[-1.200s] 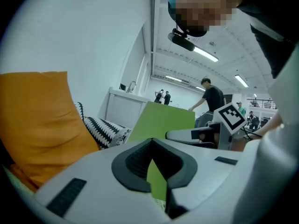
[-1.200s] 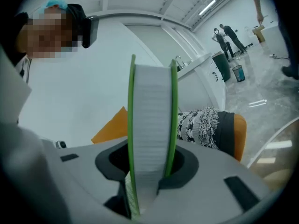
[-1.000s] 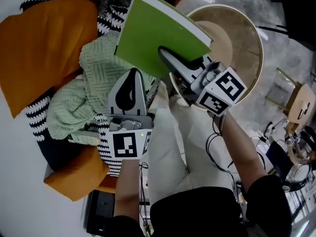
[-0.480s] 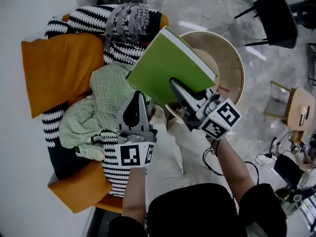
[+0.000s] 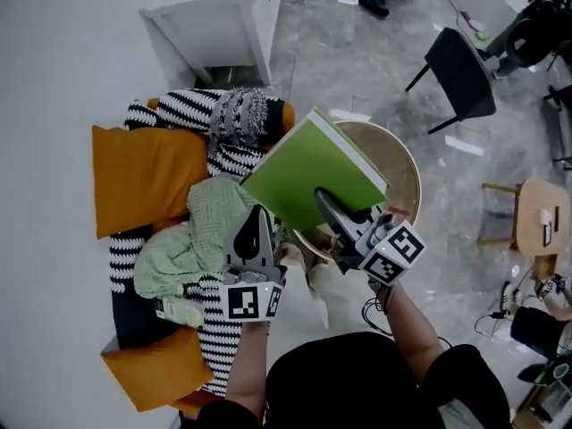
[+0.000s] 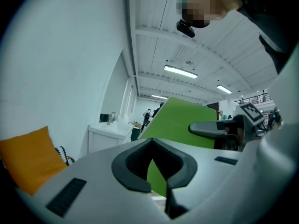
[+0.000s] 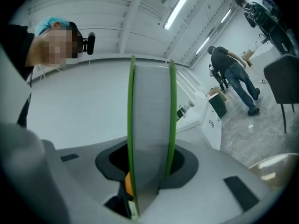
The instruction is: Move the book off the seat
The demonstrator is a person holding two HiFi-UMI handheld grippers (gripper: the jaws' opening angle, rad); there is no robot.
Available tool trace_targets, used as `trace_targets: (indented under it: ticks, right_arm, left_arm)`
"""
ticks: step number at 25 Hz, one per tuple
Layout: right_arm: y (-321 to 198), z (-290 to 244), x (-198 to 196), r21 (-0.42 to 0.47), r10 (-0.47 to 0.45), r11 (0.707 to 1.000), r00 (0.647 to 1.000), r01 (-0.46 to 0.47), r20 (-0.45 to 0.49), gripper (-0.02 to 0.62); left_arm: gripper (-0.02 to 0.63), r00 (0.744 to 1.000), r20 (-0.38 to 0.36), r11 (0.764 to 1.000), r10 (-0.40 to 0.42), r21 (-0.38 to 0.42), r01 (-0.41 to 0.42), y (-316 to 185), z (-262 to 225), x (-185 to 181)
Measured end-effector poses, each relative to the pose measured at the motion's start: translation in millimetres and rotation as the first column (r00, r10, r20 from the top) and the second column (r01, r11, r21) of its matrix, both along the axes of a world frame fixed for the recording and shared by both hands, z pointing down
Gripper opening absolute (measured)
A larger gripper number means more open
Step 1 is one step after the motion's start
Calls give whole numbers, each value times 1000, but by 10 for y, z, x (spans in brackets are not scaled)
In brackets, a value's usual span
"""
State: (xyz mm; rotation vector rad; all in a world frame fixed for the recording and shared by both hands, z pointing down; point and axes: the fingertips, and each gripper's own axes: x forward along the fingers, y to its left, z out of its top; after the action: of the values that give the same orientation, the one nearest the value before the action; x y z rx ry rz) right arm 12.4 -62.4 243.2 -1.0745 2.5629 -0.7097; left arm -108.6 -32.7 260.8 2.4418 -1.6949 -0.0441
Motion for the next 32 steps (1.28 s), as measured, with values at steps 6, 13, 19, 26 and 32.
trace_targets:
  ticks: [6,13,19,26,32]
  right_arm:
    - [243,-745,72,82,6,997,999,-9,32,137]
    - [414,-1413,203,181,28,983,998,-39,64,137]
    - [628,-1845,437,232,41,971,995,-61,89,137]
    - [811,-2199,770,301,86,948,994,-103,70,137]
    - [897,-2342,1086,335,170,924,983,-183,69,137]
  left_arm:
    - [9,998,17,996,59,66,-60,212,-750,203]
    - [9,997,11,984,75,159,-76,291,-1461,363]
    - [9,989,21,962,148,230,-149,438,-1962,609]
    - [9,971,42,927,235,292,-237,577,-2326,1015]
    - [9,948,38,899,315,309,-311,585,-2406,1299]
